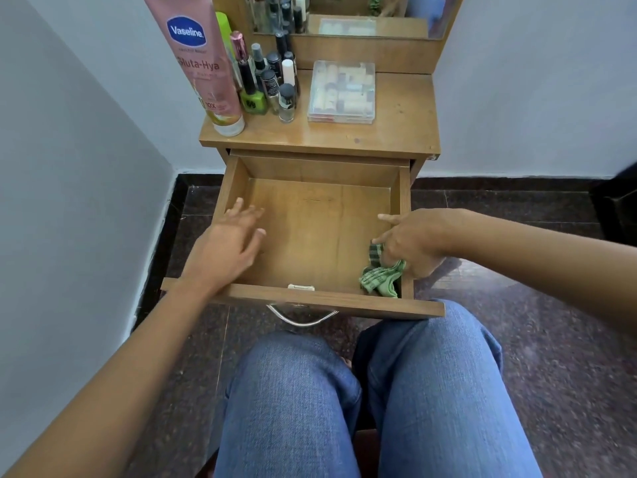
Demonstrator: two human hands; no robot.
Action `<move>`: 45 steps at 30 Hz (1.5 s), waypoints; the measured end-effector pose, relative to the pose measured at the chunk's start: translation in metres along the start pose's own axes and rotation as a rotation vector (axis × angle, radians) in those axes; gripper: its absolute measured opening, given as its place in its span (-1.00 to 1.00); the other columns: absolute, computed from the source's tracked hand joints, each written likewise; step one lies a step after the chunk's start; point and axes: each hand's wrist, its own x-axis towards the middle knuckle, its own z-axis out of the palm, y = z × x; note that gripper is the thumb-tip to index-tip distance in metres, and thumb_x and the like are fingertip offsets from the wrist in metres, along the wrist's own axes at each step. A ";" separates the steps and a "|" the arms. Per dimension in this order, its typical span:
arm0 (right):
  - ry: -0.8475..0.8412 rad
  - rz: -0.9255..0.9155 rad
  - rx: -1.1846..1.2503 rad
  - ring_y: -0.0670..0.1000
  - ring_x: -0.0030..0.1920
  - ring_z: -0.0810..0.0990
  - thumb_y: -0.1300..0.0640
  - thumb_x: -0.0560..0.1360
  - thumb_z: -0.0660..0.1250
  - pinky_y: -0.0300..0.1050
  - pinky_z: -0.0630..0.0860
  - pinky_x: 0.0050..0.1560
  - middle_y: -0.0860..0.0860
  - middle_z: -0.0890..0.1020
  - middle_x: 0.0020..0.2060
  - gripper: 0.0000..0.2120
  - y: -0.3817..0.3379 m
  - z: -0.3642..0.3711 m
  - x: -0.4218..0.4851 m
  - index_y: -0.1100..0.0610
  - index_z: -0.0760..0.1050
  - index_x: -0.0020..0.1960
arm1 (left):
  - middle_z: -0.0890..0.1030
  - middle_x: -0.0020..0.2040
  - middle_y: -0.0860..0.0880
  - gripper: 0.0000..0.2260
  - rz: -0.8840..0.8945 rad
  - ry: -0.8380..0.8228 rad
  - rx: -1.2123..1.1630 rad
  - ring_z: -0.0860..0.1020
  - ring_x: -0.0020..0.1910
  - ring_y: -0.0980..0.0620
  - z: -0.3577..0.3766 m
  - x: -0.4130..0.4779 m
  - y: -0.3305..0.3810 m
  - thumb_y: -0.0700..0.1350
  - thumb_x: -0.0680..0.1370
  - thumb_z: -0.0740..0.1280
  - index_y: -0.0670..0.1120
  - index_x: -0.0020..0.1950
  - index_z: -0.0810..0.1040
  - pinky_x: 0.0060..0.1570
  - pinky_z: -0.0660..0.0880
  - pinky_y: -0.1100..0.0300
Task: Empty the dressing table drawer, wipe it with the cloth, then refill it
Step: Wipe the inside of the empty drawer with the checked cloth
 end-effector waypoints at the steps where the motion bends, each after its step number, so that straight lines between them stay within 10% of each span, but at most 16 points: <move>1: 0.031 -0.010 0.041 0.06 0.45 0.30 -0.05 0.59 0.11 0.14 -0.23 0.50 0.12 0.48 0.33 -0.59 0.001 -0.001 0.000 0.00 0.36 0.41 | 0.37 0.48 -0.13 -0.61 -0.006 0.008 -0.003 0.16 0.54 -0.01 -0.001 -0.001 -0.003 -0.05 0.66 0.16 -0.10 0.48 0.37 0.43 0.26 -0.09; 4: 0.167 -0.044 0.261 0.06 -0.08 0.58 -0.04 0.61 0.10 -0.06 0.51 0.04 0.01 0.57 -0.20 -0.73 0.001 -0.002 0.003 0.07 0.51 0.04 | 0.39 0.47 -0.13 -0.62 -0.011 0.038 -0.029 0.16 0.54 0.03 -0.002 -0.004 -0.011 -0.05 0.65 0.18 -0.09 0.47 0.39 0.41 0.29 -0.11; 8: 0.409 -0.026 0.546 -0.02 -0.42 0.40 -0.03 0.63 0.09 -0.22 0.23 -0.43 -0.04 0.41 -0.45 -0.59 -0.020 0.007 0.014 0.12 0.33 -0.33 | 0.42 0.46 -0.09 -0.64 -0.047 0.091 -0.120 0.10 0.53 0.15 0.000 -0.006 -0.024 -0.07 0.65 0.20 -0.05 0.45 0.42 0.39 0.30 -0.06; 14: 0.440 -0.021 0.917 -0.07 -0.49 0.29 0.02 0.63 0.15 -0.25 0.23 -0.45 -0.02 0.34 -0.49 -0.57 -0.038 0.000 0.030 0.16 0.31 -0.38 | 0.49 0.39 -0.08 -0.67 -0.047 0.245 -0.203 0.35 0.45 0.03 0.007 -0.009 -0.025 -0.13 0.62 0.24 -0.06 0.39 0.49 0.20 0.50 0.09; 17: 0.427 -0.056 0.984 -0.01 -0.43 0.33 0.03 0.62 0.17 -0.13 0.27 -0.38 0.02 0.37 -0.44 -0.62 -0.043 -0.018 0.045 0.16 0.35 -0.33 | 0.51 0.35 -0.15 -0.68 -0.073 0.329 -0.230 0.39 0.28 0.44 0.010 -0.008 -0.029 -0.15 0.61 0.23 -0.06 0.37 0.51 -0.11 0.34 0.58; 20: 0.428 -0.142 1.139 0.01 -0.38 0.35 0.06 0.63 0.16 -0.10 0.28 -0.33 0.03 0.40 -0.38 -0.70 -0.054 -0.042 0.065 0.17 0.39 -0.24 | 0.64 0.12 -0.26 -0.68 -0.158 0.410 -0.305 0.34 -0.03 0.70 0.011 -0.008 -0.032 -0.16 0.61 0.20 -0.07 0.34 0.53 -0.29 0.31 0.54; 23: 0.467 -0.229 1.295 -0.02 -0.36 0.32 0.10 0.62 0.17 -0.10 0.25 -0.30 0.04 0.38 -0.37 -0.74 -0.066 -0.068 0.087 0.18 0.39 -0.21 | 0.67 -0.02 -0.23 -0.68 -0.201 0.479 -0.353 0.46 0.27 0.35 0.009 -0.010 -0.029 -0.17 0.60 0.19 -0.06 0.32 0.55 -0.23 0.30 0.58; 26: 0.496 -0.237 1.383 0.03 -0.30 0.31 0.13 0.61 0.20 -0.09 0.21 -0.24 0.10 0.37 -0.33 -0.78 -0.076 -0.091 0.107 0.21 0.42 -0.17 | 0.64 0.06 -0.26 -0.69 -0.231 0.541 -0.379 0.61 0.05 -0.26 0.007 -0.009 -0.028 -0.19 0.61 0.20 -0.06 0.33 0.55 -0.27 0.31 0.54; 31: 0.481 -0.057 1.748 -0.05 -0.44 0.37 0.16 0.60 0.21 -0.21 0.32 -0.43 0.01 0.40 -0.42 -0.86 -0.082 -0.107 0.129 0.22 0.47 -0.03 | 0.51 -0.29 0.16 -0.67 -0.308 0.548 -0.458 0.58 0.04 -0.30 0.001 -0.013 -0.024 -0.23 0.62 0.17 -0.10 0.36 0.52 -0.04 0.49 0.21; 36: 0.440 -0.036 2.463 0.15 0.08 0.61 0.25 0.63 0.12 0.00 0.55 0.11 0.21 0.61 0.06 -0.71 -0.062 -0.095 0.117 0.33 0.32 0.32 | 0.55 -0.29 0.05 -0.67 -0.348 0.532 -0.477 0.62 0.04 -0.01 -0.006 -0.016 -0.026 -0.24 0.64 0.16 -0.13 0.39 0.49 0.29 0.41 -0.04; 40: 0.642 -0.030 2.849 0.19 0.16 0.59 0.28 0.64 0.09 0.03 0.55 0.11 0.27 0.59 0.13 -0.77 -0.052 -0.080 0.098 0.31 0.36 0.26 | 0.56 -0.13 0.17 -0.66 -0.309 0.507 -0.410 0.49 -0.30 0.42 -0.005 -0.014 -0.027 -0.20 0.63 0.17 -0.14 0.41 0.47 -0.12 0.32 0.60; 45: 0.998 0.016 3.040 0.17 0.07 0.59 0.25 0.64 0.10 0.09 0.51 0.16 0.28 0.56 0.20 -0.83 -0.053 -0.078 0.089 0.29 0.42 0.14 | 0.56 -0.26 0.05 -0.64 -0.274 0.439 -0.350 0.48 -0.37 0.33 -0.001 -0.012 -0.031 -0.13 0.63 0.19 -0.08 0.43 0.45 -0.33 0.30 0.53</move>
